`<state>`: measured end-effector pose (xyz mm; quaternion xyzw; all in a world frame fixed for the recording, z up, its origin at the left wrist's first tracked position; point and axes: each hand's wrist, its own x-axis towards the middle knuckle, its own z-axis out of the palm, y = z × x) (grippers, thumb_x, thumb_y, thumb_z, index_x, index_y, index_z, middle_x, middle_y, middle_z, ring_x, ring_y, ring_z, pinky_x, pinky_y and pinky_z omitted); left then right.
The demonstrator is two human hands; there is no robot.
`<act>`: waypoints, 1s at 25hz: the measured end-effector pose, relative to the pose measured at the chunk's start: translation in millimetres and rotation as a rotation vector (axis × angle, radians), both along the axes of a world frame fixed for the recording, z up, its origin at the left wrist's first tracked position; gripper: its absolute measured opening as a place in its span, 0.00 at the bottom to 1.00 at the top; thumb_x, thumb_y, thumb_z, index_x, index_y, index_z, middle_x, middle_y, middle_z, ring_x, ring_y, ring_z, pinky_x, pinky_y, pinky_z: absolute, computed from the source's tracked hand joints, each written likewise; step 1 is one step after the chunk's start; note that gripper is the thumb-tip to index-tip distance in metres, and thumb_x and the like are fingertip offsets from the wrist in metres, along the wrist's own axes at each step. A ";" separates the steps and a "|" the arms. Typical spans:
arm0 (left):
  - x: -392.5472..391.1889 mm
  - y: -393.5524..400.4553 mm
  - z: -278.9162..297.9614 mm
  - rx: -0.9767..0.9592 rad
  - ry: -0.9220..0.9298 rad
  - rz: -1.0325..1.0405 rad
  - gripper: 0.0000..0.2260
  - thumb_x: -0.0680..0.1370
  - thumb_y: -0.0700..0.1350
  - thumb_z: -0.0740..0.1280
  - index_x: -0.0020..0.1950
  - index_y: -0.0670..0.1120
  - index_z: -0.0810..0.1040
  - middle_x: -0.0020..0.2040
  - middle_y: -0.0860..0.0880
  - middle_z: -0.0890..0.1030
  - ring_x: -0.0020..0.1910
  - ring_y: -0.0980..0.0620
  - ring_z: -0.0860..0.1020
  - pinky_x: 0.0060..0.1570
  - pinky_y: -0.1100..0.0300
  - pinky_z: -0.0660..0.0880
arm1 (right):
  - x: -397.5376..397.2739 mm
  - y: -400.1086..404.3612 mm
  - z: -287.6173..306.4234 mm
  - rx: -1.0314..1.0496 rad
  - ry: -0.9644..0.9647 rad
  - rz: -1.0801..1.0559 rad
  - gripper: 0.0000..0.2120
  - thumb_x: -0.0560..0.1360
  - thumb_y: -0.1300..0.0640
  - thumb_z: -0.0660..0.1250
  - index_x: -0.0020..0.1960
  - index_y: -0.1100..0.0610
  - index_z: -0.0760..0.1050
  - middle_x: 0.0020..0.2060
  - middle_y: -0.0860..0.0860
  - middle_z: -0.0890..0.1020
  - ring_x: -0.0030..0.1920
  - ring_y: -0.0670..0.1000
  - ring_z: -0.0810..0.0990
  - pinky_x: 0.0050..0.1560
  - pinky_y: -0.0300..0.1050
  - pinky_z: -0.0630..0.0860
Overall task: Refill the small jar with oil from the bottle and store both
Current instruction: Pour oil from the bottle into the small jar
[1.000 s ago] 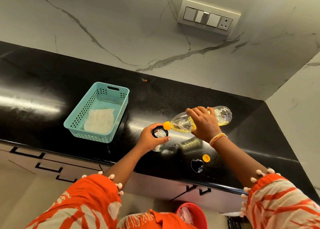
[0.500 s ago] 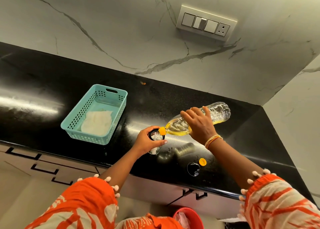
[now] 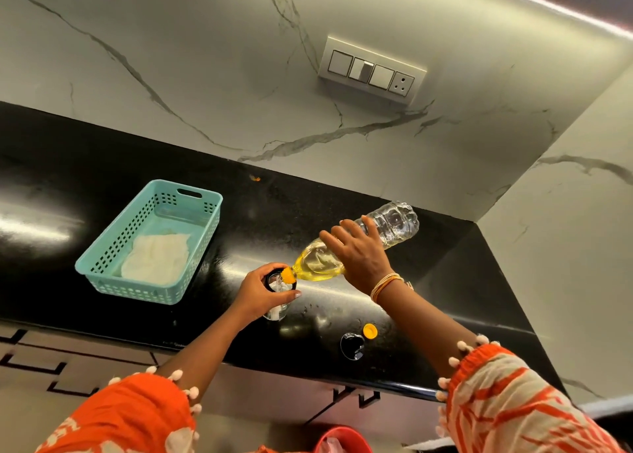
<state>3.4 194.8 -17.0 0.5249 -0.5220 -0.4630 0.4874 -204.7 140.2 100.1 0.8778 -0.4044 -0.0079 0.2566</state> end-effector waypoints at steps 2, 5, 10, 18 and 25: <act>-0.4 0.0 0.7 0.000 0.002 0.000 0.23 0.61 0.41 0.82 0.53 0.48 0.80 0.48 0.50 0.84 0.46 0.56 0.82 0.47 0.65 0.78 | 0.0 0.0 2.8 -0.002 0.032 0.003 0.31 0.64 0.60 0.75 0.66 0.53 0.70 0.55 0.54 0.79 0.60 0.59 0.76 0.63 0.65 0.68; -0.1 0.2 1.4 -0.011 0.001 -0.006 0.22 0.61 0.40 0.82 0.52 0.49 0.80 0.47 0.50 0.84 0.45 0.56 0.82 0.47 0.65 0.78 | 1.9 1.3 6.6 -0.010 0.039 0.014 0.31 0.63 0.61 0.75 0.65 0.53 0.71 0.55 0.54 0.79 0.59 0.59 0.77 0.64 0.64 0.69; -0.4 0.5 2.0 -0.008 0.014 -0.012 0.21 0.62 0.40 0.82 0.51 0.51 0.80 0.46 0.49 0.85 0.46 0.54 0.83 0.48 0.64 0.78 | 2.9 3.3 8.7 -0.015 0.064 0.023 0.32 0.63 0.60 0.75 0.65 0.53 0.70 0.56 0.54 0.79 0.60 0.60 0.76 0.64 0.63 0.68; 1.0 2.2 2.9 0.010 0.002 -0.017 0.21 0.61 0.43 0.82 0.51 0.52 0.81 0.47 0.50 0.85 0.47 0.52 0.83 0.51 0.59 0.79 | 3.1 3.6 4.7 -0.042 0.054 0.046 0.33 0.64 0.60 0.75 0.66 0.52 0.69 0.57 0.55 0.79 0.61 0.60 0.76 0.65 0.63 0.67; 2.9 2.2 4.8 0.016 0.001 -0.024 0.21 0.61 0.45 0.82 0.50 0.54 0.80 0.46 0.51 0.85 0.46 0.53 0.83 0.50 0.60 0.79 | 9.9 1.6 8.5 -0.044 0.072 0.062 0.34 0.62 0.59 0.78 0.66 0.53 0.69 0.58 0.56 0.79 0.62 0.61 0.76 0.67 0.62 0.66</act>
